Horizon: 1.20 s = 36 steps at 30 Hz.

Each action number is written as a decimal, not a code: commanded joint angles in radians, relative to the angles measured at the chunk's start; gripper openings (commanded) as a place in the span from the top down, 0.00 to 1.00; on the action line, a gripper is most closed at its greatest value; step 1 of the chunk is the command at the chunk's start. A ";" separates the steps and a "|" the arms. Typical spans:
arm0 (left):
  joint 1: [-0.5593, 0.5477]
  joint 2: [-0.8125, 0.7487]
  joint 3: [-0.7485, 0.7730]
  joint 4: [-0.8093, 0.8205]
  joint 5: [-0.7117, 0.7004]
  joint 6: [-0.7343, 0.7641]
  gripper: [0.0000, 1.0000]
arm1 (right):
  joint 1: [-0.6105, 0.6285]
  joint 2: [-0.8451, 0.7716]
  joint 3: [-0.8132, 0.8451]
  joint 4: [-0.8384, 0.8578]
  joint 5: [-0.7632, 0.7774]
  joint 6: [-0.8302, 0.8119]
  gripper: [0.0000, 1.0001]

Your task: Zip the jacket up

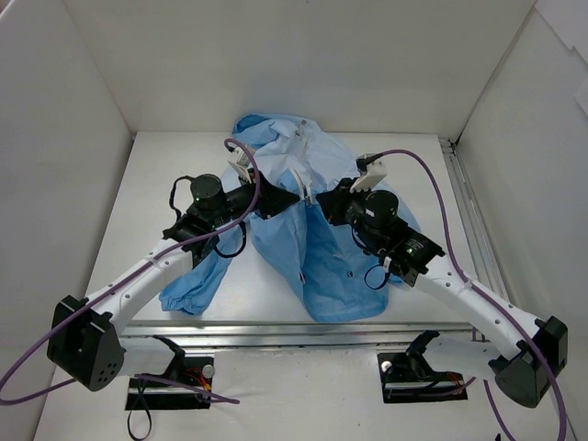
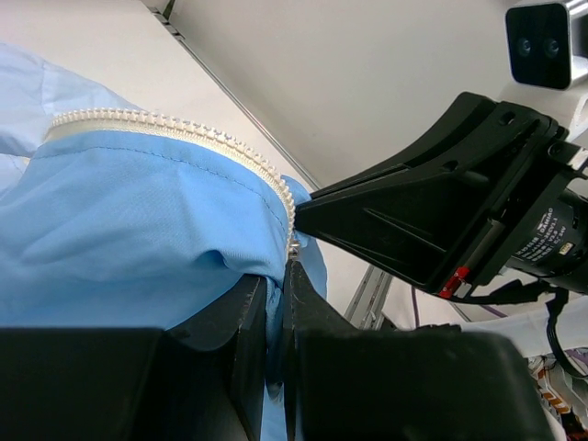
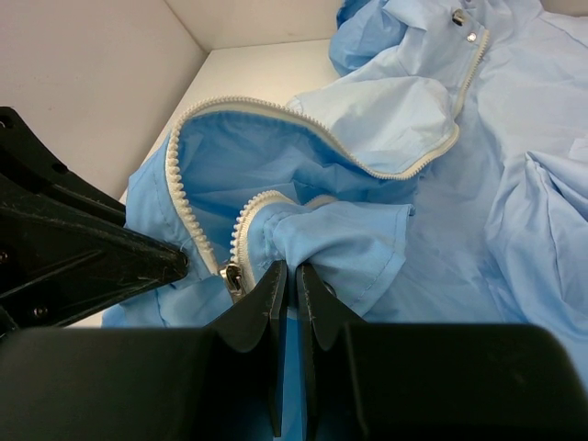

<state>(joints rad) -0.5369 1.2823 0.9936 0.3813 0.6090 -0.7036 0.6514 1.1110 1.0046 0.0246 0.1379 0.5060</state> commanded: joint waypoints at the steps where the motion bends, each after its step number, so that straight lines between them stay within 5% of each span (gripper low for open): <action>1: -0.006 -0.011 0.062 0.100 -0.006 -0.010 1.00 | -0.009 -0.026 0.054 0.117 0.019 0.012 1.00; 36: -0.015 0.002 0.077 0.105 -0.031 -0.023 1.00 | -0.015 0.001 0.069 0.117 0.012 0.017 1.00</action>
<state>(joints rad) -0.5465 1.2942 1.0103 0.3859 0.5716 -0.7181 0.6453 1.1114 1.0161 0.0269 0.1375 0.5095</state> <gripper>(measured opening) 0.044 0.034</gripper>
